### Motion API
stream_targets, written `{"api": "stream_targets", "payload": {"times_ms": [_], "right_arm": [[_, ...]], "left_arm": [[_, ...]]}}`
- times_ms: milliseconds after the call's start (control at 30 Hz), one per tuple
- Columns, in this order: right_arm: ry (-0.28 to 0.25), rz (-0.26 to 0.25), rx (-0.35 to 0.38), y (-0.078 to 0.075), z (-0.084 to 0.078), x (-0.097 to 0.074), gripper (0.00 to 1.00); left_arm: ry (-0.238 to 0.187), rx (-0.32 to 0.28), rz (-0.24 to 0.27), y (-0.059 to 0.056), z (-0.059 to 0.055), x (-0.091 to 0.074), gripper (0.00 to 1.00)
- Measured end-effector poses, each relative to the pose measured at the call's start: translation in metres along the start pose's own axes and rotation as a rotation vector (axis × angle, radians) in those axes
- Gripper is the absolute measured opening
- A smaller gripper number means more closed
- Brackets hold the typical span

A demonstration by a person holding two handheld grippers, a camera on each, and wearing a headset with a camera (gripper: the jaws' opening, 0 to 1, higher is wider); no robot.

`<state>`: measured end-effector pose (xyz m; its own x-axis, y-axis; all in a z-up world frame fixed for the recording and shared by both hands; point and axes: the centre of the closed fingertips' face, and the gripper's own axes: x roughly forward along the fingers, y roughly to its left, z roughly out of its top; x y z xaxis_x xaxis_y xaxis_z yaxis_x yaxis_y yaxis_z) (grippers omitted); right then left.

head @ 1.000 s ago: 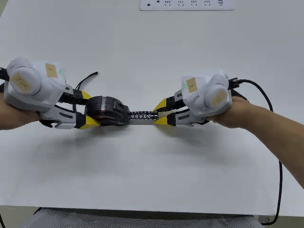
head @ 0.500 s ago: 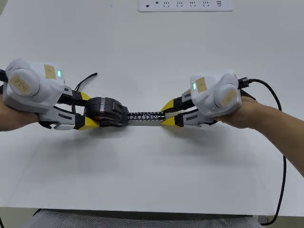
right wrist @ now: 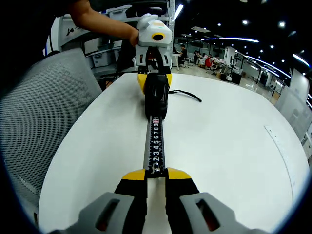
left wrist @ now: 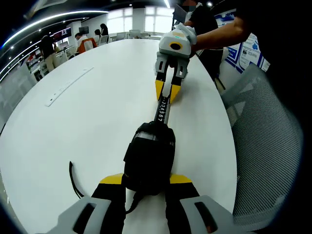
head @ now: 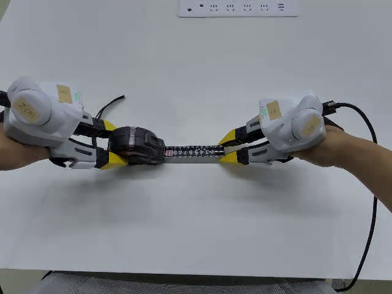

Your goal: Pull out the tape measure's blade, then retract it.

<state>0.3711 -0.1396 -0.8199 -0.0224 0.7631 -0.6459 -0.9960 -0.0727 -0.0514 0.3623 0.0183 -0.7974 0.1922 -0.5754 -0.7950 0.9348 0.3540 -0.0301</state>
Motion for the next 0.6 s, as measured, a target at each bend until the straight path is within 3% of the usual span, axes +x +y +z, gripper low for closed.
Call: {"api": "stream_targets", "payload": {"times_ms": [600], "right_arm": [[0.018, -0.008, 0.006, 0.003, -0.015, -0.019, 0.11]], "left_arm": [[0.001, -0.006, -0.002, -0.002, -0.001, 0.000, 0.28]]}}
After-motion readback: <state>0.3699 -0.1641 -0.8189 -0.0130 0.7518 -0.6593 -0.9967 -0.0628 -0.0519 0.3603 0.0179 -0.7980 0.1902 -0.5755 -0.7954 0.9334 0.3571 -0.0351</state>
